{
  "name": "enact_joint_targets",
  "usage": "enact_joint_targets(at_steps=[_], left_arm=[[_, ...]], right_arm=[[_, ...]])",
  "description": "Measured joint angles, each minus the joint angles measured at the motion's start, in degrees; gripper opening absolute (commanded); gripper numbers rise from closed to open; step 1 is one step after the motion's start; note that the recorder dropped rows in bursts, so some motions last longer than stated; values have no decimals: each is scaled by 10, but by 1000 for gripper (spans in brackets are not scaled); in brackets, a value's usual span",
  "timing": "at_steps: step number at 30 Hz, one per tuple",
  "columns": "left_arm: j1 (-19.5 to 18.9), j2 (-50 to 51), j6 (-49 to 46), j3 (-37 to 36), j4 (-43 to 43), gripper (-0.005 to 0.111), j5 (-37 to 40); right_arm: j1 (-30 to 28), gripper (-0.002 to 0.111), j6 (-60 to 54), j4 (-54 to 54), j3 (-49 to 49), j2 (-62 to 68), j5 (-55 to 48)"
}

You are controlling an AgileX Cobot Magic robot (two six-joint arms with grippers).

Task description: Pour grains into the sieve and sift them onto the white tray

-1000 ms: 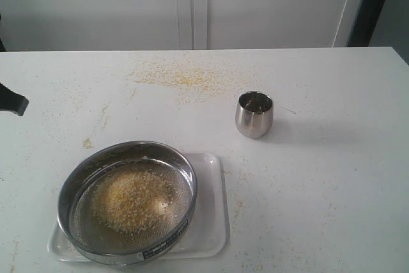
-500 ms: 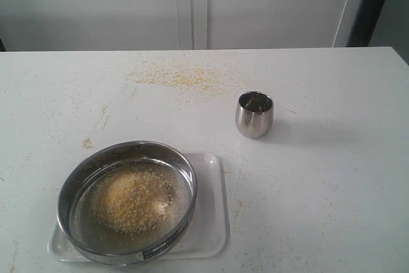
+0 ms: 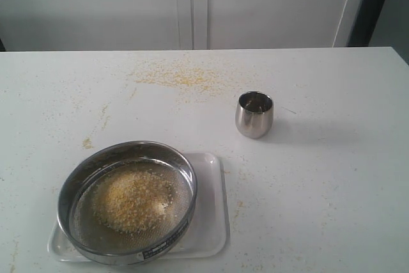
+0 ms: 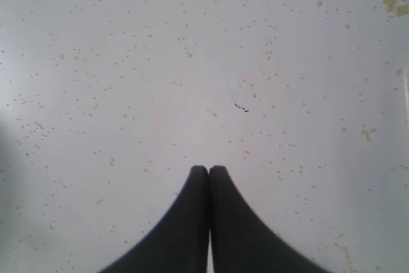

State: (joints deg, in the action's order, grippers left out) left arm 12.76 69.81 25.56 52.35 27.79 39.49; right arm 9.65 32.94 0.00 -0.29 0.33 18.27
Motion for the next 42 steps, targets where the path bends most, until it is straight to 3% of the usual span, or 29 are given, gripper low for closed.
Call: enact_joint_targets(at_steps=[1,6,10,16,24,32,42], left_arm=[[0,0,0,0,0,0,0],[0,0,0,0,0,0,0],[0,0,0,0,0,0,0],[0,0,0,0,0,0,0],[0,0,0,0,0,0,0],[0,0,0,0,0,0,0],[0,0,0,0,0,0,0]], right_arm=[[0,0,80,0,0,-1,64],[0,0,131,-27,-25,-1,149],[0,0,117,-102,-118,20,43],[0,0,95,-263,-240,193,-180],[0,0,7,-277,-322,350,-344],[0,0,-181,-182,-396,468,-542],[27,0,-541,214,-408,584,-581]])
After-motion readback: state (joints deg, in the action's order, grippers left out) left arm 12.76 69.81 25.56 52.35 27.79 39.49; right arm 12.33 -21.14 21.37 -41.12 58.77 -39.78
